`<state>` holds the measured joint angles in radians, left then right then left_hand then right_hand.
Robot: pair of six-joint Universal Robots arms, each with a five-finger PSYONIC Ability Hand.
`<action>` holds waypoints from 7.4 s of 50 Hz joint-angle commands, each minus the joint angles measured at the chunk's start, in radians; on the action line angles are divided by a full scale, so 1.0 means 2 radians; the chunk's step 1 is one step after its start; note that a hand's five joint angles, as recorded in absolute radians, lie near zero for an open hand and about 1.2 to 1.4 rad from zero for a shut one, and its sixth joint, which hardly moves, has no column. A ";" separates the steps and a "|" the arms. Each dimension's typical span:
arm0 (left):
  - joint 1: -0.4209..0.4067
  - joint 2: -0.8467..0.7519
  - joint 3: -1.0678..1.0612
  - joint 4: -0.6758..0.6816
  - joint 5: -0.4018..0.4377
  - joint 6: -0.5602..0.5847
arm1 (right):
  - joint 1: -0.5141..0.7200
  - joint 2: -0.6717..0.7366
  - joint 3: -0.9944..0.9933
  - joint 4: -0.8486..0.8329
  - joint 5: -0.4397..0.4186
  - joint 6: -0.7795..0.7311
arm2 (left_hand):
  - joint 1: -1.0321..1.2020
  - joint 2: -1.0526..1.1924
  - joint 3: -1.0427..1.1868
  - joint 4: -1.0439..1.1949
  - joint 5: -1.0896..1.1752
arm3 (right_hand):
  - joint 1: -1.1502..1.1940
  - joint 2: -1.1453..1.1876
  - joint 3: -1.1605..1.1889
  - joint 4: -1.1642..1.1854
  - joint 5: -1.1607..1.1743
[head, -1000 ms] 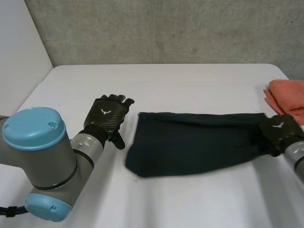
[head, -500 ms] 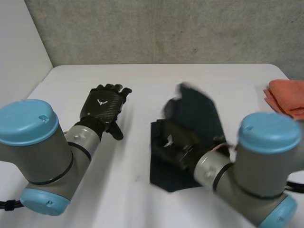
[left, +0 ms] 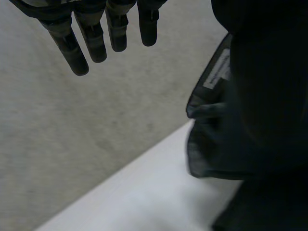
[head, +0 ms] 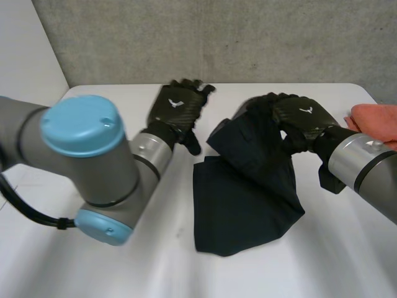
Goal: Fold the laundry.
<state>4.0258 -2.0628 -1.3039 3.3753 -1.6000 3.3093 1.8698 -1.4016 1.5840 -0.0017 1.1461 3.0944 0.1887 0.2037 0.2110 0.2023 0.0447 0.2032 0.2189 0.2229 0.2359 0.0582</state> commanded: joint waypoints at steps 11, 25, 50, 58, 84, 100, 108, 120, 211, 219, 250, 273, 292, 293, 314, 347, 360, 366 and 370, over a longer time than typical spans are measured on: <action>-0.033 -0.030 0.035 -0.036 -0.005 -0.022 | -0.007 0.015 -0.010 0.048 0.002 -0.005 | -0.004 -0.011 -0.015 -0.011 -0.019 | 0.055 0.047 0.045 0.039 0.041; -0.032 -0.061 0.035 -0.037 0.019 0.009 | -0.010 -0.080 0.007 0.043 0.008 -0.005 | 0.024 0.017 0.013 0.017 0.009 | -0.008 -0.016 -0.018 -0.024 -0.022; -0.013 -0.197 0.127 0.018 0.092 0.109 | -0.071 -0.060 0.116 -0.012 0.008 -0.071 | 0.382 0.374 0.371 0.375 0.367 | -0.009 -0.017 -0.019 -0.026 -0.024; -0.019 -0.161 0.076 0.028 0.078 0.119 | -0.073 -0.026 0.069 -0.001 0.014 -0.067 | 0.604 0.596 0.593 0.597 0.588 | -0.014 -0.022 -0.024 -0.031 -0.029; -0.114 -0.022 -0.140 0.033 -0.086 0.209 | 0.002 0.162 -0.139 0.180 0.000 -0.036 | 0.435 0.428 0.424 0.429 0.420 | -0.014 -0.022 -0.024 -0.031 -0.029; -0.083 0.068 -0.111 0.038 -0.094 0.152 | 0.018 0.195 -0.101 0.103 0.060 -0.102 | 0.058 0.050 0.047 0.051 0.043 | -0.014 -0.022 -0.024 -0.031 -0.029; -0.052 -0.002 -0.038 -0.025 -0.015 0.036 | 0.019 0.174 -0.062 0.066 0.058 -0.103 | 0.061 0.053 0.050 0.054 0.046 | -0.014 -0.022 -0.024 -0.031 -0.029; -0.038 -0.087 0.013 -0.098 0.006 -0.023 | 0.024 0.154 -0.011 0.037 0.060 -0.117 | 0.067 0.059 0.056 0.060 0.051 | -0.014 -0.022 -0.024 -0.031 -0.029; 0.077 0.183 -0.011 -0.245 0.182 -0.109 | 0.095 0.030 0.243 -0.182 0.112 -0.144 | 0.031 0.024 0.020 0.025 0.016 | -0.014 -0.022 -0.024 -0.031 -0.029; 0.074 0.182 -0.018 -0.245 0.180 -0.105 | 0.104 0.057 0.250 -0.245 0.128 -0.170 | 0.029 0.021 0.017 0.022 0.013 | -0.014 -0.022 -0.024 -0.031 -0.029; 0.072 0.177 -0.025 -0.242 0.182 -0.106 | 0.104 0.144 0.189 -0.304 0.142 -0.229 | 0.026 0.018 0.014 0.019 0.010 | 0.308 0.300 0.298 0.291 0.293; 0.067 0.176 -0.025 -0.243 0.182 -0.106 | 0.058 0.188 0.055 -0.247 0.146 -0.229 | 0.024 0.017 0.013 0.017 0.009 | 0.597 0.589 0.587 0.580 0.582; 0.066 0.163 -0.025 -0.242 0.182 -0.105 | -0.109 0.268 -0.100 -0.203 0.093 -0.281 | 0.024 0.017 0.013 0.017 0.009 | 0.597 0.589 0.587 0.580 0.582; 0.066 0.162 -0.025 -0.242 0.182 -0.105 | -0.114 0.278 -0.117 -0.199 0.082 -0.280 | 0.026 0.018 0.014 0.019 0.010 | 0.597 0.589 0.587 0.580 0.582; 0.064 0.146 -0.025 -0.242 0.181 -0.106 | -0.195 0.379 -0.513 -0.132 0.030 -0.153 | 0.026 0.018 0.014 0.019 0.010 | 0.597 0.589 0.587 0.580 0.582; 0.053 0.129 -0.030 -0.241 0.181 -0.106 | -0.315 0.284 -0.341 -0.100 -0.066 -0.082 | 0.027 0.020 0.016 0.020 0.012 | -0.014 -0.022 -0.024 -0.031 -0.029; 0.053 0.130 -0.030 -0.241 0.180 -0.106 | -0.282 0.182 -0.225 -0.116 0.035 0.002 | 0.024 0.017 0.013 0.017 0.009 | -0.014 -0.022 -0.024 -0.031 -0.029; 0.053 0.129 -0.030 -0.240 0.180 -0.106 | -0.258 0.176 -0.221 -0.112 0.068 0.003 | 0.023 0.015 0.012 0.016 0.007 | -0.014 -0.022 -0.024 -0.031 -0.029; 0.053 0.130 -0.031 -0.239 0.180 -0.107 | -0.255 0.188 -0.256 -0.105 0.075 0.003 | 0.023 0.015 0.012 0.016 0.007 | -0.014 -0.022 -0.024 -0.031 -0.029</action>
<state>4.1306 -1.8033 -1.3644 2.8951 -1.2393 3.0968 1.3435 -1.0512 1.1440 -0.2285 1.2729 3.1028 0.2510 0.2398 0.2553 0.2394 0.0572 0.2024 0.2207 0.2122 0.2358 0.0630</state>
